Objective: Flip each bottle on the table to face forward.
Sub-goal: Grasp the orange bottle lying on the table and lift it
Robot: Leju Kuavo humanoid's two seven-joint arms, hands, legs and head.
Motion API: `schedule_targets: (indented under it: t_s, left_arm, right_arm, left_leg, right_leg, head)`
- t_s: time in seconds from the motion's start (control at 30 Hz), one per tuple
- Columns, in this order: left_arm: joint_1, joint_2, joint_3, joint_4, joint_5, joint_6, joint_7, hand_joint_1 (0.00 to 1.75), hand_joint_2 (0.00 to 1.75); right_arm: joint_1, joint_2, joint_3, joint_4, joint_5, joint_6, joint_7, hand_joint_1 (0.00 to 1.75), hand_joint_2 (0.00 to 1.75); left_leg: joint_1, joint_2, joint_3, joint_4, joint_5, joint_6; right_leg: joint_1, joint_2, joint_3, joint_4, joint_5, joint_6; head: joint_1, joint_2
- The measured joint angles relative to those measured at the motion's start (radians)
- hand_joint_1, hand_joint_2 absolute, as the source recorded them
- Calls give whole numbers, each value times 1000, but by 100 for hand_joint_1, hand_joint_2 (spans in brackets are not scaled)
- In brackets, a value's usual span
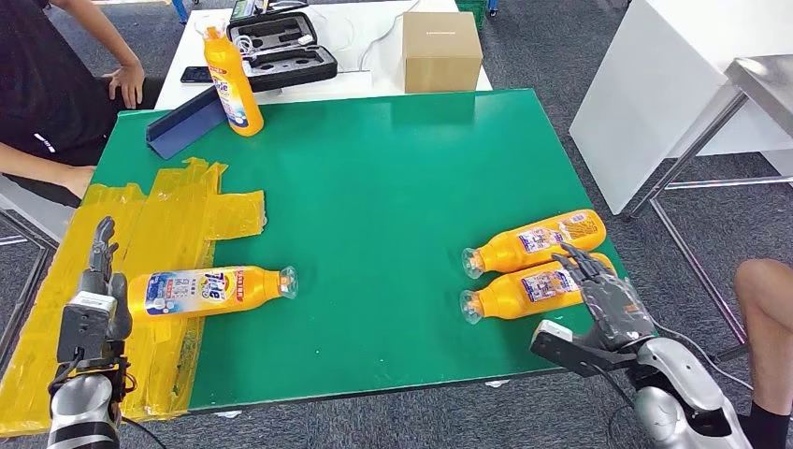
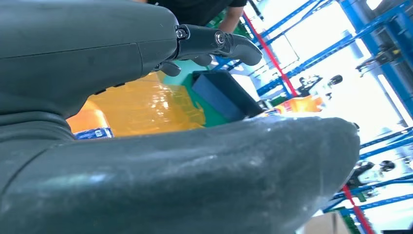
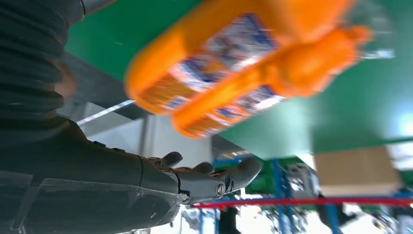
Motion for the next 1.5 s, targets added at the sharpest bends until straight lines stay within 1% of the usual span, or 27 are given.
schedule_targets:
  t_s: [0.17, 0.33, 0.43, 0.53, 0.63, 0.73, 0.9, 1.03, 1.27, 1.4, 1.5]
  left_arm:
    - [30, -19, 0, -66, 6, -6, 0, 0, 0]
    - [39, -28, -2, -91, 16, -7, 0, 0, 0]
    - [42, -29, -6, -97, 32, -10, -1, 0, 0]
    - [42, -29, -16, -100, 44, -20, -1, 0, 0]
    - [42, -30, -37, -106, 48, -27, 0, 0, 0]
    - [42, -31, -60, -112, 48, -28, 4, 0, 0]
    - [41, -31, -71, -114, 46, -28, 6, 0, 0]
    - [36, -31, -95, -114, 45, -27, 9, 0, 0]
    - [33, -31, -104, -114, 45, -27, 11, 0, 0]
    - [23, -31, -107, -110, 49, -27, 15, 0, 0]
    - [18, -31, -105, -104, 62, -29, 22, 0, 0]
  right_arm:
    - [36, -53, -82, 0, -32, 42, 1, 0, 175]
    - [44, -82, -118, 3, -48, 79, 11, 0, 175]
    - [28, -105, -143, 30, -63, 109, 17, 0, 175]
    - [-15, -115, -152, 83, -54, 119, 15, 0, 175]
    - [-77, -105, -135, 157, -19, 114, 14, 0, 175]
    - [-130, -87, -98, 227, 7, 98, 14, 0, 175]
    - [-154, -74, -74, 262, 15, 90, 15, 0, 175]
    - [-214, -40, -8, 342, 30, 81, 15, 0, 175]
    - [-255, -14, 45, 388, 38, 75, 15, 0, 175]
    - [-289, 7, 96, 427, 50, 76, 16, 0, 175]
    - [-297, 13, 137, 443, 60, 79, 18, 0, 175]
  left_leg:
    - [-1, 0, 0, 0, -1, 1]
    - [-1, 0, 0, 0, -1, 1]
    - [-1, 0, 0, 0, 0, 1]
    - [-1, 1, 0, 0, 0, 1]
    - [-1, 1, 1, 0, 0, 1]
    - [-1, 2, 1, 0, 0, 1]
    - [-1, 1, 1, 0, 1, 1]
    - [-1, 1, 0, 0, 0, 1]
    - [-1, 1, 0, 0, 0, 2]
    - [-1, 1, 0, 0, 1, 2]
    - [-1, 1, 0, 0, 1, 2]
  right_leg:
    - [0, 0, 0, 0, 0, 0]
    - [0, 0, 0, 0, 0, 0]
    - [0, 0, 0, 0, 0, 0]
    - [-1, 0, 0, 0, 0, 0]
    - [-1, 0, 0, 0, 1, 0]
    - [-1, 0, 0, 0, 1, 0]
    - [-1, 0, 0, 0, 1, 0]
    - [0, 0, 0, 0, 1, 0]
    - [0, 0, 0, 0, 1, 0]
    - [0, 0, 0, 0, 1, 0]
    - [0, 0, 0, 0, 1, 0]
  head:
    - [0, 0]
    - [0, 0]
    - [0, 0]
    - [0, 0]
    - [0, 0]
    - [0, 0]
    - [0, 0]
    - [0, 0]
    - [0, 0]
    - [0, 0]
    - [0, 0]
